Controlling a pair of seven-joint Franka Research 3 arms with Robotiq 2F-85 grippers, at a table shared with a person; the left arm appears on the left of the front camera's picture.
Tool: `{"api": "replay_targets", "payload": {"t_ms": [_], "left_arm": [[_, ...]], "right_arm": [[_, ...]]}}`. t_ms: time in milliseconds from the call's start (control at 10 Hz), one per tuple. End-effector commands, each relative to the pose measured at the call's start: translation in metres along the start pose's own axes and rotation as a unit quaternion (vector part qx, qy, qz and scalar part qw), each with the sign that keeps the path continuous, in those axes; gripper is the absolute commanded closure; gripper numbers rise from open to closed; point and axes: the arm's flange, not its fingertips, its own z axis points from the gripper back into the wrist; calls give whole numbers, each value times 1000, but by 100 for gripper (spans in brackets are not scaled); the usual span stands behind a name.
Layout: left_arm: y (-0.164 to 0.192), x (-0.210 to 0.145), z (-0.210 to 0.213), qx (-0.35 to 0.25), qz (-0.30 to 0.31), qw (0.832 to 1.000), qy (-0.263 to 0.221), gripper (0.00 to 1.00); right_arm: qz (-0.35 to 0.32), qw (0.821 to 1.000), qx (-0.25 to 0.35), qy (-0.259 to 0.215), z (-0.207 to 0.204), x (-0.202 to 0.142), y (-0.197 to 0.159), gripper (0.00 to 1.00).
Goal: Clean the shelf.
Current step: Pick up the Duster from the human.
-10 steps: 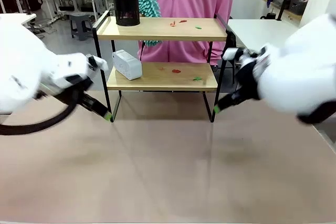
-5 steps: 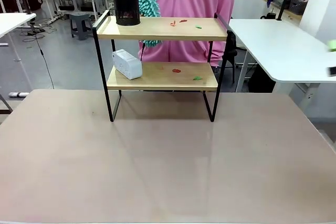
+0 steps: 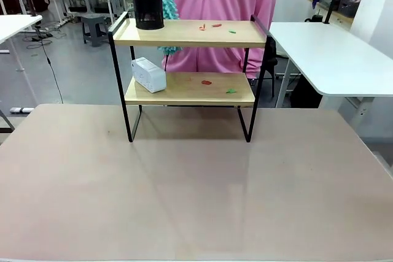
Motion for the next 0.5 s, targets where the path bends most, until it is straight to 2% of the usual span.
{"api": "replay_targets", "payload": {"t_ms": [0,400], "left_arm": [[-13,2,4,8,-25,1000,12,0],[-13,2,4,8,-25,1000,12,0]], "right_arm": [[33,999,1,1,2,-5,17,0],[33,999,1,1,2,-5,17,0]]}}
